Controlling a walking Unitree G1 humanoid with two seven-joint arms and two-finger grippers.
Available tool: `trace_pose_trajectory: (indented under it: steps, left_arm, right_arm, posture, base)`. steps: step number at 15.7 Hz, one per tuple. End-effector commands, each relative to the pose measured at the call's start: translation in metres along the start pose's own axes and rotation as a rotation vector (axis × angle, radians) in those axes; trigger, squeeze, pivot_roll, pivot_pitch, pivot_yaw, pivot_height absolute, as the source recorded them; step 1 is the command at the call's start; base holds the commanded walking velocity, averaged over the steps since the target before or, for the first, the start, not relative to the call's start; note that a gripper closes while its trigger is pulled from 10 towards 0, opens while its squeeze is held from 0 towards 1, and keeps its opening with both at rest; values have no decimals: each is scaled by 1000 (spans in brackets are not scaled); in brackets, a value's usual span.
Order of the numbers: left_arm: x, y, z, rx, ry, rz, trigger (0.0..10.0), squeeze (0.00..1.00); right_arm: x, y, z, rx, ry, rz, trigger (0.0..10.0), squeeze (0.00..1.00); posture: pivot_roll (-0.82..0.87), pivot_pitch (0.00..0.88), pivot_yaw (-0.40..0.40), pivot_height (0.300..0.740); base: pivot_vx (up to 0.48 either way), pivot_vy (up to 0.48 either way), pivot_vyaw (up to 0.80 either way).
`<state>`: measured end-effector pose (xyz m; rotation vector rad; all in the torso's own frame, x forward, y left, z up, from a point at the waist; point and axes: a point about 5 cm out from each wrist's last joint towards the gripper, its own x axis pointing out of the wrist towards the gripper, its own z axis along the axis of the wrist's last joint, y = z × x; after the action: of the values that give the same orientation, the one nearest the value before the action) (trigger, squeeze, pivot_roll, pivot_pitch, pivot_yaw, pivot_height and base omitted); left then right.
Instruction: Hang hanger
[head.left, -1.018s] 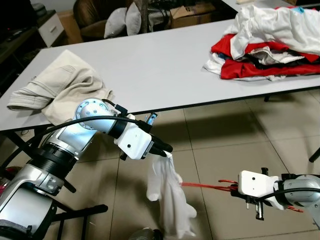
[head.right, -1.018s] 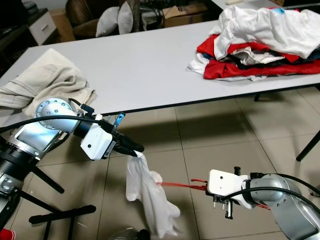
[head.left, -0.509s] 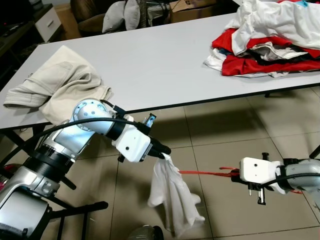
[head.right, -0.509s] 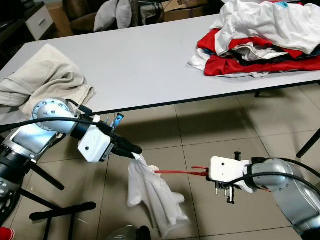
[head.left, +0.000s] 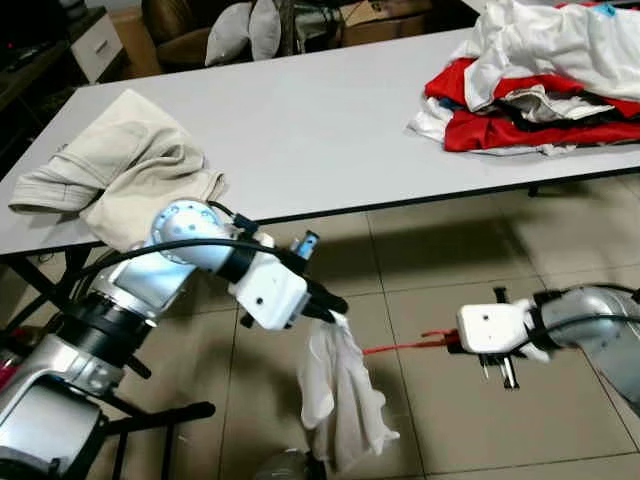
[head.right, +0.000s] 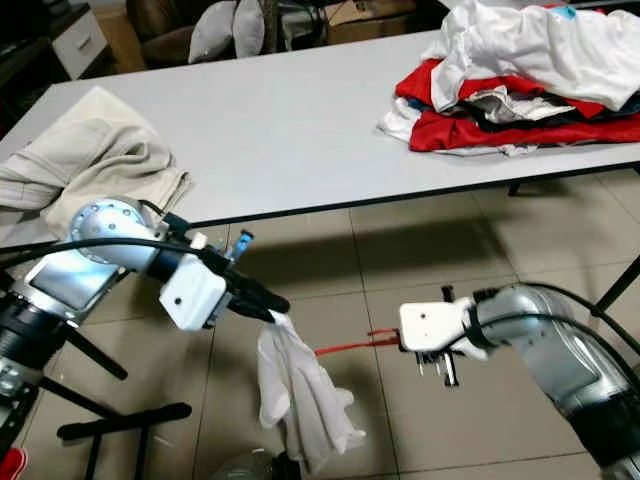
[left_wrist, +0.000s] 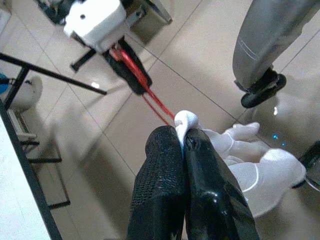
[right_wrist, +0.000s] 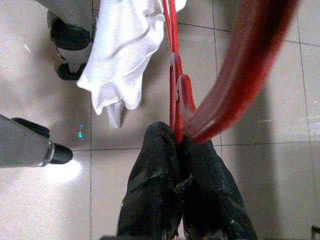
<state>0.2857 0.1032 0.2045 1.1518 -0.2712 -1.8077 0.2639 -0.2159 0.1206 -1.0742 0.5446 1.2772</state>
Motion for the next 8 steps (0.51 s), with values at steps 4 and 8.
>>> trace_pose_trajectory:
  steps: [4, 8]
  left_arm:
    - [4, 10, 7, 43, -22, 0, 0, 0]
    - [6, 22, 18, 81, -50, 56, 0, 0]
  right_arm:
    - [15, -7, 9, -137, 35, 123, 10000, 0]
    - [29, 11, -3, -184, 122, 289, 10000, 0]
  posture:
    - [72, 51, 150, 740]
    - [71, 33, 135, 740]
  base:
    - [0, 0, 0]
    - [0, 0, 0]
